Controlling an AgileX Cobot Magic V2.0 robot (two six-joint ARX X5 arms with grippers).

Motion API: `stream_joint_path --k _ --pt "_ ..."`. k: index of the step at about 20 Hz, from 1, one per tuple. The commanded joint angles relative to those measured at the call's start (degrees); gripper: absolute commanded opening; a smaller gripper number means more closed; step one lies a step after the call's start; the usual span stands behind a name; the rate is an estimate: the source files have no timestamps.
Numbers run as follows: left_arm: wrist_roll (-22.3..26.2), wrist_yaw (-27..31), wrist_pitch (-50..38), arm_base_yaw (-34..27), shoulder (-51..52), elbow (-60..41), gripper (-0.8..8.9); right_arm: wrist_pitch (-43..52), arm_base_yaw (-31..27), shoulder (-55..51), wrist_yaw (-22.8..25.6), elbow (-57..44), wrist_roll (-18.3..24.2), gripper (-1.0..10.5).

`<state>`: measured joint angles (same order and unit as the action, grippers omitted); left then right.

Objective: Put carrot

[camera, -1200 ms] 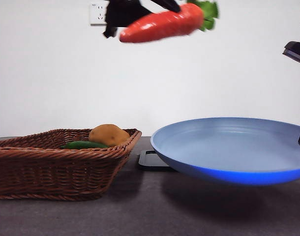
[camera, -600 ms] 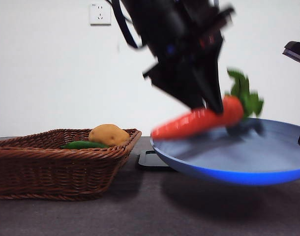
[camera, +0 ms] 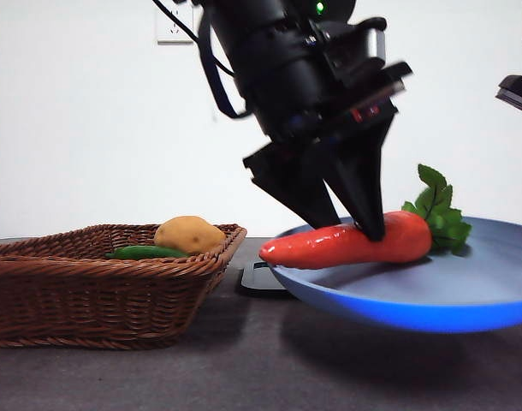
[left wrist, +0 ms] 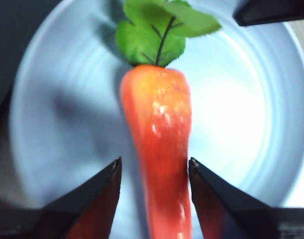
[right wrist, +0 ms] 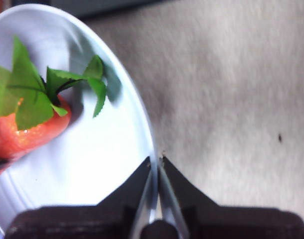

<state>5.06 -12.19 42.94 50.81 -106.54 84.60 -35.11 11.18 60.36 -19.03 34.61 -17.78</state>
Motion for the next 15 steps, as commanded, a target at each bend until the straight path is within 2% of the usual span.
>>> stream_joint_path --k 1,4,8,15 --pt "-0.3 0.1 2.4 0.4 2.6 4.0 2.39 -1.0 0.0 1.9 -0.3 2.7 -0.9 0.0" --pt "1.4 0.1 9.2 0.1 6.2 9.1 2.39 -1.1 -1.3 7.0 -0.2 7.6 -0.7 0.0" --pt "2.6 -0.1 18.2 0.1 11.2 14.8 2.38 -1.0 -3.3 19.1 -0.5 17.9 1.3 0.0" --pt "2.7 0.0 24.5 0.1 17.4 15.2 2.38 -0.7 -4.2 43.7 -0.5 39.4 2.8 0.0"
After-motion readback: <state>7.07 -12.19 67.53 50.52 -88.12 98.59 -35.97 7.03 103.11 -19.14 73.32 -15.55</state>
